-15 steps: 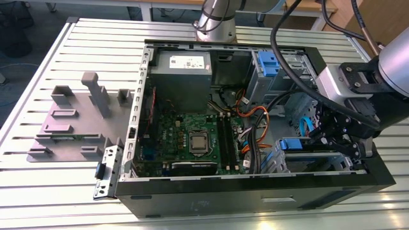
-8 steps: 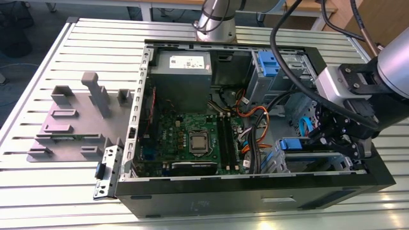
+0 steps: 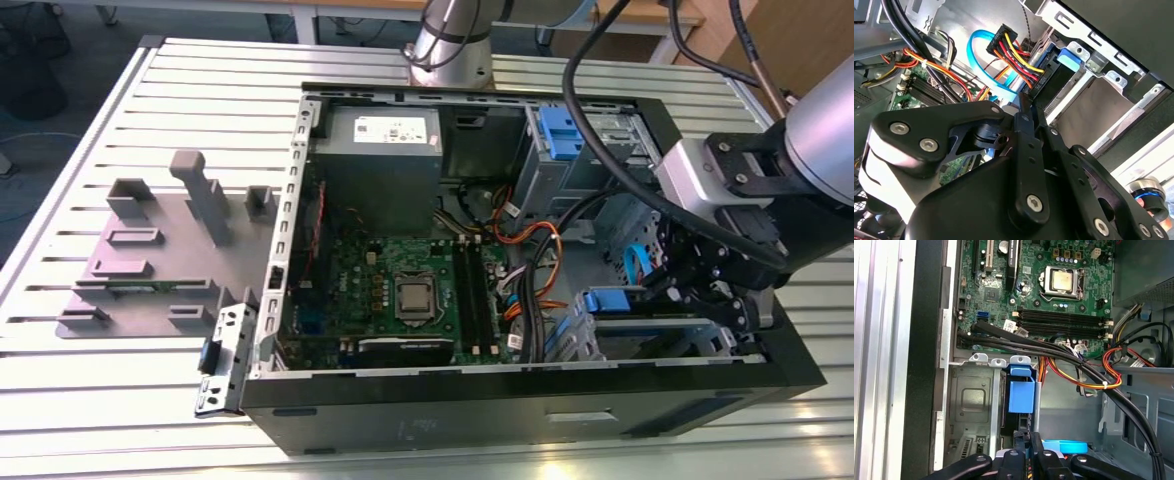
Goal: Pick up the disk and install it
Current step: 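Insert the second disk wire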
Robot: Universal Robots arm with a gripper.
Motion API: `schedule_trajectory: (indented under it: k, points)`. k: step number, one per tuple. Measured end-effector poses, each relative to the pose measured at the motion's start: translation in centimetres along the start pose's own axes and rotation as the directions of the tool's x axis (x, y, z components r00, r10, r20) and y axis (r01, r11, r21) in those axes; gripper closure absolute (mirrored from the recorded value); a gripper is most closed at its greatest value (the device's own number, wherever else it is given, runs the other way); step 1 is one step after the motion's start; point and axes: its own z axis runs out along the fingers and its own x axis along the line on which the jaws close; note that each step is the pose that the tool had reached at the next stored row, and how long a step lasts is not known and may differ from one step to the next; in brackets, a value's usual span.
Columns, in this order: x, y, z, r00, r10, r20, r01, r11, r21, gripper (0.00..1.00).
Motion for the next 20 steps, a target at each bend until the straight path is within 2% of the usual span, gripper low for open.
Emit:
schedule_trajectory:
  k: [20]
  points:
    - [-0.05,-0.01,0.05,1.0,0.0,-0.0025,0.0,1.0,-0.0001,0.84]
